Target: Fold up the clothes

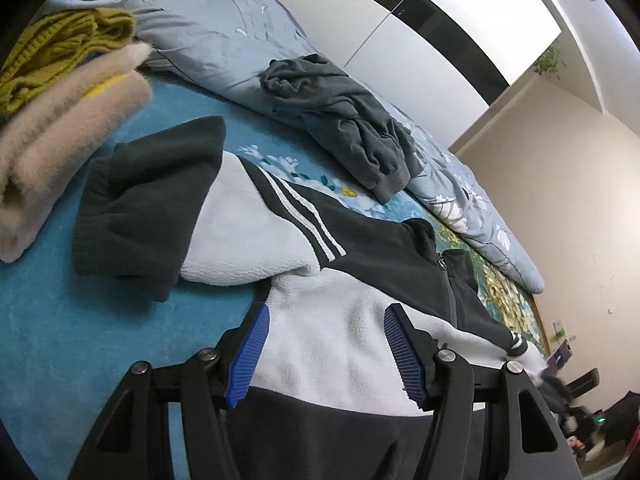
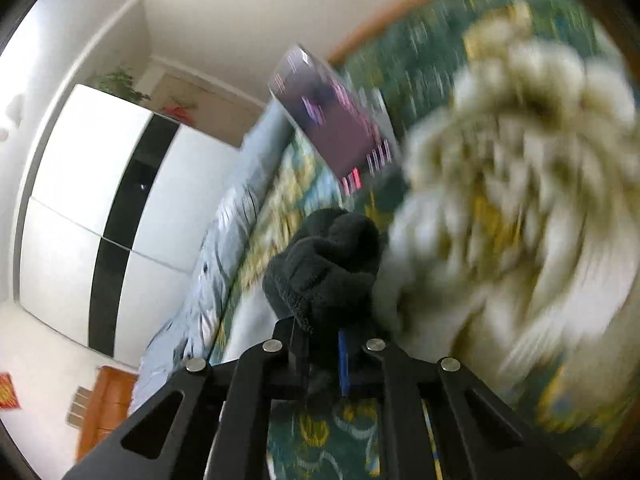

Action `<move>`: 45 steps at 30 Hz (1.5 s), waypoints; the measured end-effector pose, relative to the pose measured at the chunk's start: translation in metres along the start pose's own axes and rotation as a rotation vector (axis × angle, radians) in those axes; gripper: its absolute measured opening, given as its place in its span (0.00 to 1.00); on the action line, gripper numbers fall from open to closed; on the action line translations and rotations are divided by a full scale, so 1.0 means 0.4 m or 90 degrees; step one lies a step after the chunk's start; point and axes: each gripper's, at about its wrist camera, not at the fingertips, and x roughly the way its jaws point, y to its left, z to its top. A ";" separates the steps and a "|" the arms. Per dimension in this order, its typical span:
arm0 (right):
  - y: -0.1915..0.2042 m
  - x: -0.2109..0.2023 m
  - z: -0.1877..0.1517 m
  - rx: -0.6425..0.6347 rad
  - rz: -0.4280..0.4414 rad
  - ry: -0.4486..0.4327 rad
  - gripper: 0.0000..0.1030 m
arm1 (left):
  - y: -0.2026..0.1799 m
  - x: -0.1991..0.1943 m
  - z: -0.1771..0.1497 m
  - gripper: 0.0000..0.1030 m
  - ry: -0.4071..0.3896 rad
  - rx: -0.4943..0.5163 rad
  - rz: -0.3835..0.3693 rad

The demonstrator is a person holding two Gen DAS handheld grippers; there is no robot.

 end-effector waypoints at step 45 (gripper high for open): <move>0.918 0.362 -1.494 -1.258 0.033 0.303 0.11 | 0.300 -0.117 -0.013 0.62 -0.091 -0.031 0.301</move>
